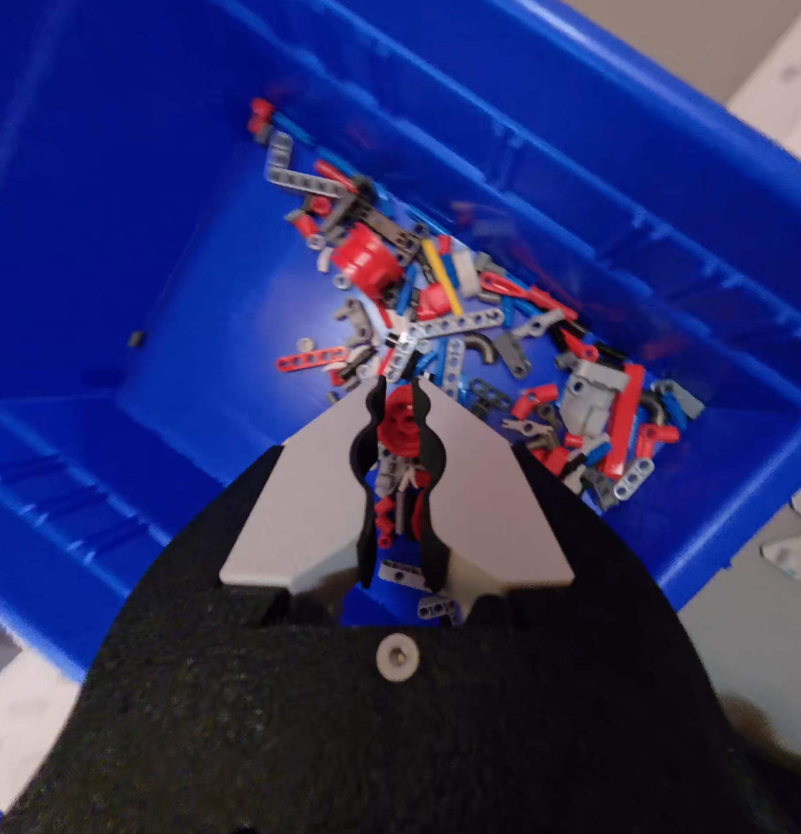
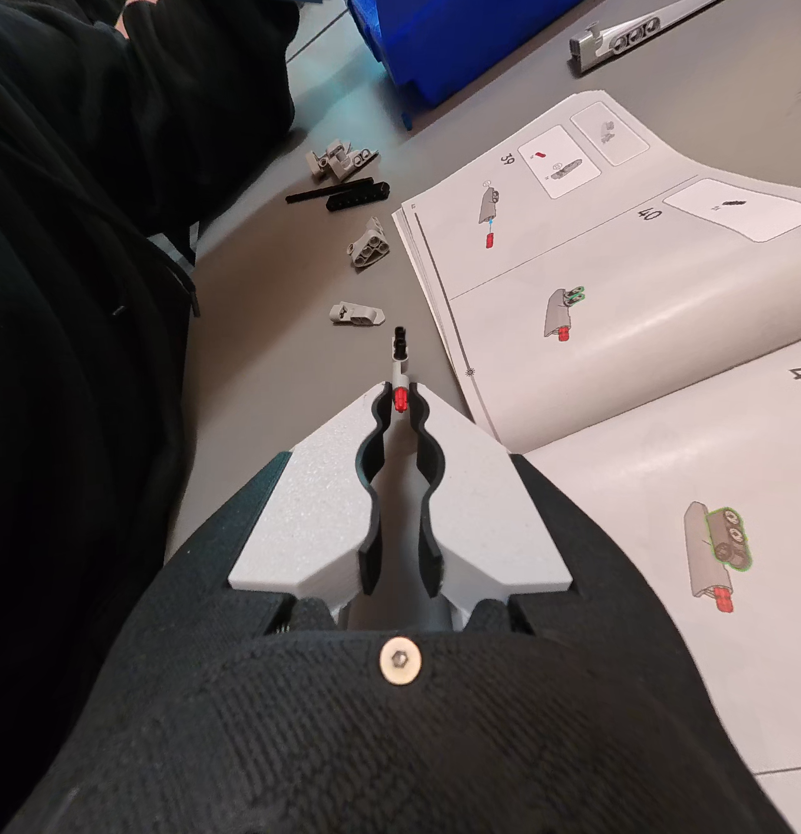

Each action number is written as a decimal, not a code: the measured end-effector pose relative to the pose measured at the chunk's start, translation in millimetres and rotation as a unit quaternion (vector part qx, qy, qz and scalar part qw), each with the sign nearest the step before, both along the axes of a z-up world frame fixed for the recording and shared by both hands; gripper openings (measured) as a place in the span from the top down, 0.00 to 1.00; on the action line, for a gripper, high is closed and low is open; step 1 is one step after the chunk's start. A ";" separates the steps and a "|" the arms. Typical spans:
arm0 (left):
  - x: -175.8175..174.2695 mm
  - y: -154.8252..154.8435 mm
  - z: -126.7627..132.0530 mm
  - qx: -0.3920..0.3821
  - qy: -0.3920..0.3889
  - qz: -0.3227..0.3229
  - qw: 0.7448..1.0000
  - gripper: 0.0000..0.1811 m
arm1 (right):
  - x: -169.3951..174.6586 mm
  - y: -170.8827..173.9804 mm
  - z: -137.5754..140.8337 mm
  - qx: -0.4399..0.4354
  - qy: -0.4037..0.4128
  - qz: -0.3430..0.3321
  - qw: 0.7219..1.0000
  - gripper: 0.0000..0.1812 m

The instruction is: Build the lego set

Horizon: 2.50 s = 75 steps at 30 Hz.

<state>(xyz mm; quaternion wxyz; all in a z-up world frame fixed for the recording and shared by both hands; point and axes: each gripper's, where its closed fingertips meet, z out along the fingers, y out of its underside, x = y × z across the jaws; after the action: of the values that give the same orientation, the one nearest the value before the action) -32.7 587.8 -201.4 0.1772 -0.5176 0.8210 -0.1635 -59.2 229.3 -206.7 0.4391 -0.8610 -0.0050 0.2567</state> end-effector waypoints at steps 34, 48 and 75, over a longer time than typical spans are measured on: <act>23.4 -12.1 57.6 -0.059 -0.142 0.028 0.988 0.97 | -0.6 1.3 -13.3 -0.022 -0.098 -0.008 0.995 0.97; -6.5 -47.8 -20.6 -0.031 0.040 -0.131 0.990 0.90 | -1.8 1.0 -15.2 -0.031 -0.084 -0.002 0.996 0.97; -16.3 -51.3 -21.4 -0.043 0.096 -0.052 0.993 0.91 | -2.5 0.9 -18.7 -0.040 -0.097 0.000 0.994 0.97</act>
<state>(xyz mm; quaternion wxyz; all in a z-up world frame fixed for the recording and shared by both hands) -49.0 536.5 -222.8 0.0670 -0.4949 0.8520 -0.1570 -61.8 230.2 -225.5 0.4020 -0.8985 -0.0377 0.1722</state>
